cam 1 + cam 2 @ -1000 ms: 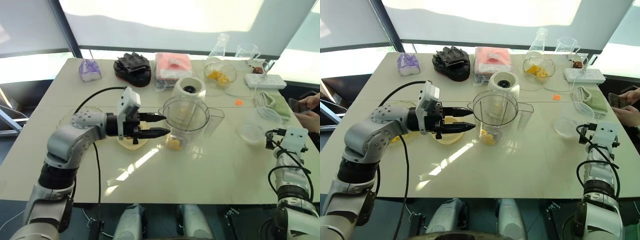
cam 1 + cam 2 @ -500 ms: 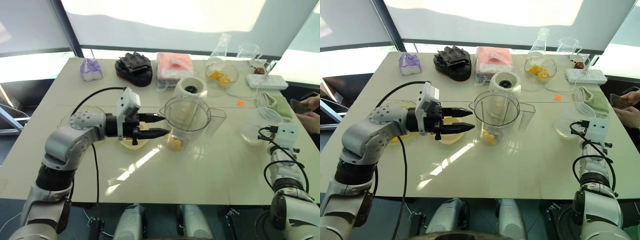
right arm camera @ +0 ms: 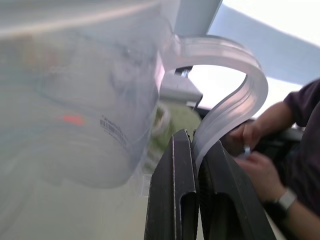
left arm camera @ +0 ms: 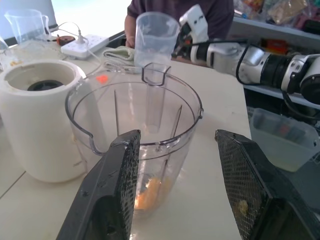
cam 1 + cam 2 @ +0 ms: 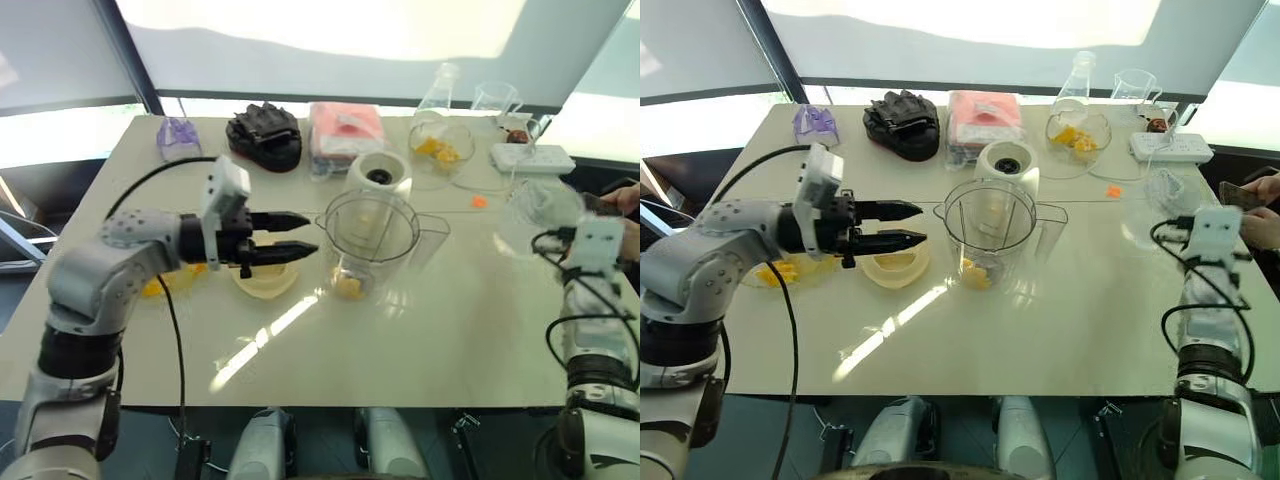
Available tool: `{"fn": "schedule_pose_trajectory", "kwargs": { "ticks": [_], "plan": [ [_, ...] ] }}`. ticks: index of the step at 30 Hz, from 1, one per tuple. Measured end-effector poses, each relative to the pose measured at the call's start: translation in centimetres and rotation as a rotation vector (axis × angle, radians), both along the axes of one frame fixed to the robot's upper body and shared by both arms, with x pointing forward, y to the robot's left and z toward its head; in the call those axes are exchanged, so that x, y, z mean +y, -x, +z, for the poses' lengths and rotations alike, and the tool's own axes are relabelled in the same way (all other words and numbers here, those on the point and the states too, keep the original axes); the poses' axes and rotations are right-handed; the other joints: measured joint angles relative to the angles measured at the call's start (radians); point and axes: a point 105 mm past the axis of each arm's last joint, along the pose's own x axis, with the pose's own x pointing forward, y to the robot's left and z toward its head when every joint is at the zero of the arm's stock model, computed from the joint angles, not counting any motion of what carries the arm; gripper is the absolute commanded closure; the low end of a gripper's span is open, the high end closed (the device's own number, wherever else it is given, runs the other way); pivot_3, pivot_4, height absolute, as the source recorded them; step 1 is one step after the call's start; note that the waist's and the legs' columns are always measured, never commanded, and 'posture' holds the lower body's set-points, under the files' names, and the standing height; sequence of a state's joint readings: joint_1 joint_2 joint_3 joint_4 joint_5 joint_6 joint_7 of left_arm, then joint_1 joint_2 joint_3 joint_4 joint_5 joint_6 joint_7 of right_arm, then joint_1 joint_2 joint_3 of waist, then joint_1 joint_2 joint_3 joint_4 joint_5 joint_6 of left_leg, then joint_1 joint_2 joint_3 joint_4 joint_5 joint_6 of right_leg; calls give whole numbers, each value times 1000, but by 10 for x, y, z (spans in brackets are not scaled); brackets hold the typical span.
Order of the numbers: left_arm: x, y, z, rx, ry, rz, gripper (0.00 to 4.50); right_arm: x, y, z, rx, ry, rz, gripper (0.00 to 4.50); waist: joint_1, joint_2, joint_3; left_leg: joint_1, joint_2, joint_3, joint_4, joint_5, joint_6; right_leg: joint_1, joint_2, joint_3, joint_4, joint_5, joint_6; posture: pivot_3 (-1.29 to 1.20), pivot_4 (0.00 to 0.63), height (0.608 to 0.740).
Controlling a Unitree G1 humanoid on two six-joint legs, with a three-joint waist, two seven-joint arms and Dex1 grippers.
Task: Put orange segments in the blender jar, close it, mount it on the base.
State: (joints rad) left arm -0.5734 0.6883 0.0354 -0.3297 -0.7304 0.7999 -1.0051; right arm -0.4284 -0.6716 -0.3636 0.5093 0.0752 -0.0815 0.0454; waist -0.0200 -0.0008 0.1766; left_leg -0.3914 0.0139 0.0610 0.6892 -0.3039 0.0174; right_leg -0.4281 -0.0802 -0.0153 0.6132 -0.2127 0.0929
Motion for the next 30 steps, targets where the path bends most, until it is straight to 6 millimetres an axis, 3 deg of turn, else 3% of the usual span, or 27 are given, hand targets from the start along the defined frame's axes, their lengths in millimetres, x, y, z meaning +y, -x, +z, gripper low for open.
{"fn": "schedule_pose_trajectory", "kwargs": {
  "ticks": [5,9,14,18,30],
  "plan": [
    [7,-7,-4,24,1,16,2039,37,-5,92,-78,172,155,4487,0,-1,1,0,0,0,-2,0,0,-1,1,0,0,0,0,0,150,740],
    [10,-11,-7,20,-8,24,2039,74,-12,121,-64,267,298,4487,4,-2,1,0,0,1,-4,0,0,-2,1,0,-1,0,0,0,150,740],
    [17,-15,-7,30,-15,35,2039,111,-17,138,-38,344,427,4487,7,-3,2,-2,0,2,-4,0,0,-3,0,0,-2,0,0,0,150,740],
    [25,-16,-6,-1,-59,53,2039,140,-15,137,1,446,530,4487,7,-4,3,-2,0,3,-5,0,0,-4,-1,0,-2,-1,1,0,150,740],
    [35,-20,-11,-24,-100,73,2039,181,-10,126,62,771,619,4487,6,-4,3,-2,0,4,-5,0,0,-5,-1,0,-1,-1,1,0,150,740]
  ]
}}
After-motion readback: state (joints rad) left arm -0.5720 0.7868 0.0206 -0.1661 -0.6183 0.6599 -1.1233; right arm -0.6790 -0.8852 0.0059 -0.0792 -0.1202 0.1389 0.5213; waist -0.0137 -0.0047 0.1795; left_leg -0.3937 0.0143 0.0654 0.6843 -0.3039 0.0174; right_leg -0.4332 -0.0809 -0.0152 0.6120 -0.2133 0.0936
